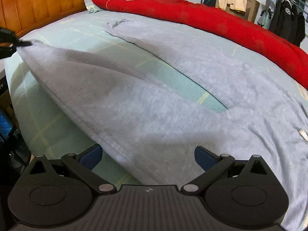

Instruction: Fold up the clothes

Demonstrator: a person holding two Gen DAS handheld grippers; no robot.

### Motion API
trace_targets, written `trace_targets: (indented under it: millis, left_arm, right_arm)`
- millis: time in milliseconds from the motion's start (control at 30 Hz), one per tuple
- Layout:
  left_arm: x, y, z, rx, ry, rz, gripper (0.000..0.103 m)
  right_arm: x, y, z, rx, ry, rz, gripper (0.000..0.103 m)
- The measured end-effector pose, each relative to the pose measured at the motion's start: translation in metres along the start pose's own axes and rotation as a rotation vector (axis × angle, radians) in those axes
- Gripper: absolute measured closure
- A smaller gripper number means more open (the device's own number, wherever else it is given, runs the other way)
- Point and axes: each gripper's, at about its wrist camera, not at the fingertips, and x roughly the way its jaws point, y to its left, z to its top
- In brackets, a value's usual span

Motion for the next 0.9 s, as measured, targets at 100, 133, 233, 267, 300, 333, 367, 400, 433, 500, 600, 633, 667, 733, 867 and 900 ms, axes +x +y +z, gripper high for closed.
trace_targets:
  millis: [100, 133, 233, 267, 300, 333, 367, 400, 433, 500, 600, 633, 667, 733, 867, 900]
  left_arm:
    - [0.006, 0.015, -0.005, -0.029, 0.031, 0.072, 0.098]
    - [0.011, 0.018, -0.006, -0.037, 0.047, 0.097, 0.098]
    - [0.03, 0.026, -0.01, -0.049, 0.084, 0.161, 0.099]
    - [0.037, 0.027, -0.01, -0.056, 0.089, 0.17, 0.1]
    - [0.04, 0.023, -0.009, -0.048, 0.086, 0.175, 0.1]
    - [0.043, 0.02, -0.008, -0.039, 0.083, 0.18, 0.1]
    - [0.046, 0.017, -0.007, -0.03, 0.079, 0.186, 0.1]
    - [0.048, 0.01, -0.005, -0.008, 0.073, 0.195, 0.1]
    - [0.05, 0.006, -0.003, 0.009, 0.067, 0.202, 0.1]
    - [0.055, 0.0, -0.003, 0.034, 0.053, 0.216, 0.1]
    - [0.063, -0.002, -0.004, 0.029, 0.042, 0.229, 0.1]
    - [0.064, 0.0, -0.004, 0.013, 0.038, 0.23, 0.1]
    - [0.064, 0.002, -0.005, 0.003, 0.033, 0.232, 0.1]
    - [0.064, 0.0, -0.007, 0.008, 0.026, 0.248, 0.1]
    - [0.061, -0.002, -0.009, 0.021, 0.024, 0.273, 0.099]
    - [0.061, -0.003, -0.01, 0.021, 0.024, 0.278, 0.099]
  right_arm:
    - [-0.006, -0.01, -0.006, 0.078, -0.002, 0.018, 0.0]
    - [-0.007, -0.015, -0.008, 0.115, -0.006, 0.03, 0.0]
    - [-0.011, -0.03, -0.013, 0.222, -0.019, 0.054, 0.0]
    - [-0.013, -0.035, -0.016, 0.251, -0.024, 0.057, 0.0]
    - [-0.015, -0.039, -0.018, 0.273, -0.028, 0.054, 0.0]
    - [-0.018, -0.043, -0.021, 0.292, -0.029, 0.043, 0.0]
    - [-0.022, -0.048, -0.025, 0.308, -0.029, 0.037, 0.0]
    - [-0.025, -0.052, -0.03, 0.323, -0.029, 0.033, 0.0]
    - [-0.03, -0.057, -0.035, 0.346, -0.034, 0.023, 0.0]
    - [-0.039, -0.069, -0.048, 0.403, -0.044, 0.016, 0.0]
    - [-0.058, -0.091, -0.081, 0.552, -0.074, 0.02, 0.0]
    - [-0.061, -0.1, -0.095, 0.631, -0.086, 0.041, 0.0]
    - [-0.065, -0.109, -0.108, 0.709, -0.097, 0.062, 0.0]
    - [-0.065, -0.127, -0.134, 0.875, -0.121, 0.122, 0.0]
    - [-0.047, -0.15, -0.154, 1.054, -0.222, 0.214, 0.0]
    - [-0.04, -0.154, -0.155, 1.081, -0.245, 0.227, 0.0]
